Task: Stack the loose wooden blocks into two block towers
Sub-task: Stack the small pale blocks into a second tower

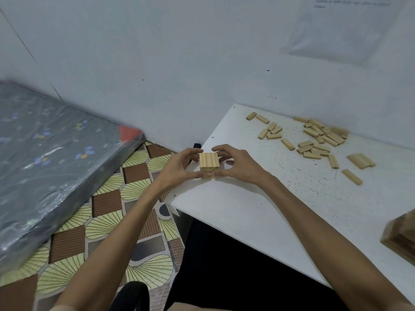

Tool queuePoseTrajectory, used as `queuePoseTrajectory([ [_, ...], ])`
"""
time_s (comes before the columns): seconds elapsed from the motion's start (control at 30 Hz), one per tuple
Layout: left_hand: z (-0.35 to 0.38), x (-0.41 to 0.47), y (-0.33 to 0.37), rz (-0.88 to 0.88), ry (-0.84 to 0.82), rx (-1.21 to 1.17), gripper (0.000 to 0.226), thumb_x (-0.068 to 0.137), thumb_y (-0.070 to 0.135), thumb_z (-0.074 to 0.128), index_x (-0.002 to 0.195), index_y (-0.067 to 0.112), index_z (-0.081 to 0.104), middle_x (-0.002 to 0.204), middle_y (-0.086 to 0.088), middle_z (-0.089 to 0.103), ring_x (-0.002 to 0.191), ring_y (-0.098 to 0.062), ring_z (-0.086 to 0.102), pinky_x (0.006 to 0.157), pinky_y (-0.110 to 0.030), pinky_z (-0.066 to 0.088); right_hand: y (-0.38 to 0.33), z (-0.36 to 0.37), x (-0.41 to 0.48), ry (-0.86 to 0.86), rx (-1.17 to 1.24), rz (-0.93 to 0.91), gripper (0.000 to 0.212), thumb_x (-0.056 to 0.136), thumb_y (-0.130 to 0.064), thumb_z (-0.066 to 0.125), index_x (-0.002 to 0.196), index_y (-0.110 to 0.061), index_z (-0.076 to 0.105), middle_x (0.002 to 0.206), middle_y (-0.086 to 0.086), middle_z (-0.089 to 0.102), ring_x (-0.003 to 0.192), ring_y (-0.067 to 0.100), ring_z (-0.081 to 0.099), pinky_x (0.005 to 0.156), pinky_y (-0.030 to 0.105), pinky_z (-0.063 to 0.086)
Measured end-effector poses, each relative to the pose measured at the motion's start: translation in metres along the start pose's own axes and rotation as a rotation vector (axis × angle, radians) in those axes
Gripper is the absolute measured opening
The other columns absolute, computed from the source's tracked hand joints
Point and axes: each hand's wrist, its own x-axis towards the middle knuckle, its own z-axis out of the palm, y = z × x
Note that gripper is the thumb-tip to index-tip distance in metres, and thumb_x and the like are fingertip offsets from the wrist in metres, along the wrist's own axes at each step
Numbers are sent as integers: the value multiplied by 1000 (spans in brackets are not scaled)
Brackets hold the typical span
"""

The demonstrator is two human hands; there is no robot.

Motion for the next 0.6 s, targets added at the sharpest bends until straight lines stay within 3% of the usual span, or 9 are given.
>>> queuePoseTrajectory([
  [0.1, -1, 0, 0, -8, -4, 6, 75, 74, 29, 93, 140, 22, 58, 119, 13, 74, 118, 3, 62, 100, -13, 40, 0, 0, -1, -2, -1, 9, 75, 74, -32, 94, 139, -29, 57, 127, -13, 68, 112, 3, 65, 105, 37, 53],
  [0.2, -2, -1, 1, -24, -27, 13, 83, 72, 33, 94, 143, 22, 54, 124, 14, 72, 120, 10, 58, 95, -2, 38, -2, -2, -2, -26, -15, 16, 82, 73, -33, 94, 144, -28, 53, 132, -12, 64, 115, 3, 63, 107, 37, 52],
  [0.3, -7, -1, 6, -2, -36, 27, 84, 73, 44, 92, 144, 22, 53, 132, 14, 67, 122, 9, 57, 99, -5, 39, -4, -7, -5, -40, -55, 23, 89, 71, -46, 93, 147, -30, 49, 137, -14, 60, 119, 3, 61, 107, 38, 52],
  [0.37, -11, 1, 12, 18, -15, 47, 78, 75, 55, 84, 142, 27, 55, 134, 19, 63, 123, 7, 57, 100, -15, 41, -6, -11, -10, -39, -111, 13, 91, 69, -62, 86, 147, -32, 48, 139, -18, 58, 121, 0, 58, 106, 37, 51],
  [0.43, -15, 5, 21, 37, 10, 77, 65, 83, 55, 80, 139, 31, 57, 134, 23, 61, 123, 7, 55, 95, -16, 40, -9, -16, -15, -21, -162, 2, 90, 72, -68, 79, 147, -31, 48, 142, -19, 56, 124, -1, 56, 107, 37, 50],
  [0.5, -16, 10, 32, 68, 25, 110, 57, 88, 53, 74, 138, 32, 58, 133, 23, 60, 122, 10, 52, 90, -13, 38, -12, -22, -21, 7, -204, -10, 82, 79, -65, 76, 148, -31, 48, 145, -20, 54, 127, -1, 54, 108, 36, 48],
  [0.6, -14, 20, 52, 138, 13, 145, 49, 92, 51, 72, 136, 32, 59, 132, 23, 62, 123, 6, 54, 95, -15, 39, -14, -32, -30, 38, -273, -19, 71, 89, -59, 70, 150, -34, 46, 149, -22, 51, 132, -1, 50, 109, 36, 46],
])
